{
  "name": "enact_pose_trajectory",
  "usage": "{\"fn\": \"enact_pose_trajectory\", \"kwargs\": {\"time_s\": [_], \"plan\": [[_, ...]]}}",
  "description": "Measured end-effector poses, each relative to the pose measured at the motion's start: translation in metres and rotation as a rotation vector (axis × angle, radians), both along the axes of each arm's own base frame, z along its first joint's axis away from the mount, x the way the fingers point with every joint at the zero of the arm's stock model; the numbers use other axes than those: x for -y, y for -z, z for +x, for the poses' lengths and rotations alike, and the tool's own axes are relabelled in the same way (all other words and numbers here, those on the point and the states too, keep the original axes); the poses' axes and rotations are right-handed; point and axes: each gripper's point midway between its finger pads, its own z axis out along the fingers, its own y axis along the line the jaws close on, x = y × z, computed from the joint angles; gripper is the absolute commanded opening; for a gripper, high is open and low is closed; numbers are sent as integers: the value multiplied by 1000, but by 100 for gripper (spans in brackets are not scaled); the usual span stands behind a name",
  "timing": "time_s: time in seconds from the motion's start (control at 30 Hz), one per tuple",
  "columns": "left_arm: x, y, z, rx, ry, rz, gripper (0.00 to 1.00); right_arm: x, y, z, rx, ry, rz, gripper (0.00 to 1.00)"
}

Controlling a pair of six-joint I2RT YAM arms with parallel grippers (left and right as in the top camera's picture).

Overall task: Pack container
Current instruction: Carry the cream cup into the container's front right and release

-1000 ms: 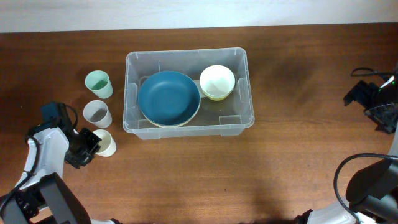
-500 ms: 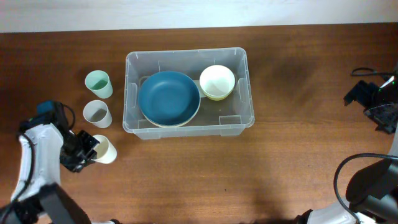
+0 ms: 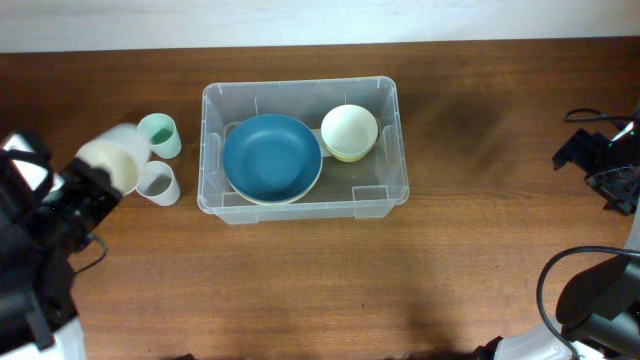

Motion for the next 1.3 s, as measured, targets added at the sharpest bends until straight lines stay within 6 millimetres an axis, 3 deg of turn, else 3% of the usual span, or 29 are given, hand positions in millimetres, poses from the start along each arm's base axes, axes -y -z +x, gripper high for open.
{"fn": "enact_pose_trajectory", "kwargs": {"time_s": [0.13,0.17,0.2,0.3,0.4,0.43,0.5,0.6,0.7,0.77,1.03,1.3], "plan": [[62,-28,30,141,234,-15,1,0,0,0,0,0,-1,99],[84,-35,40,181,308,-16,1,0,0,0,-1,0,0,99],[119,-39,54,215,415,-25,1,0,0,0,-1,0,0,99],[191,-15,82,188,580,-30,1,0,0,0,0,0,0,99],[232,11,101,150,631,-5,1,0,0,0,0,0,0,99],[253,33,108,103,660,8,1,0,0,0,0,0,0,99],[274,68,120,36,681,30,1,0,0,0,0,0,0,99],[292,105,135,-18,689,54,1,0,0,0,0,0,0,99],[304,154,143,-114,687,99,1,0,0,0,0,0,0,99],[309,171,145,-141,689,123,1,0,0,0,0,0,-1,99],[319,223,145,-230,710,211,1,0,0,0,0,0,0,99],[312,251,140,-315,699,262,1,0,0,0,0,0,0,99]]}}
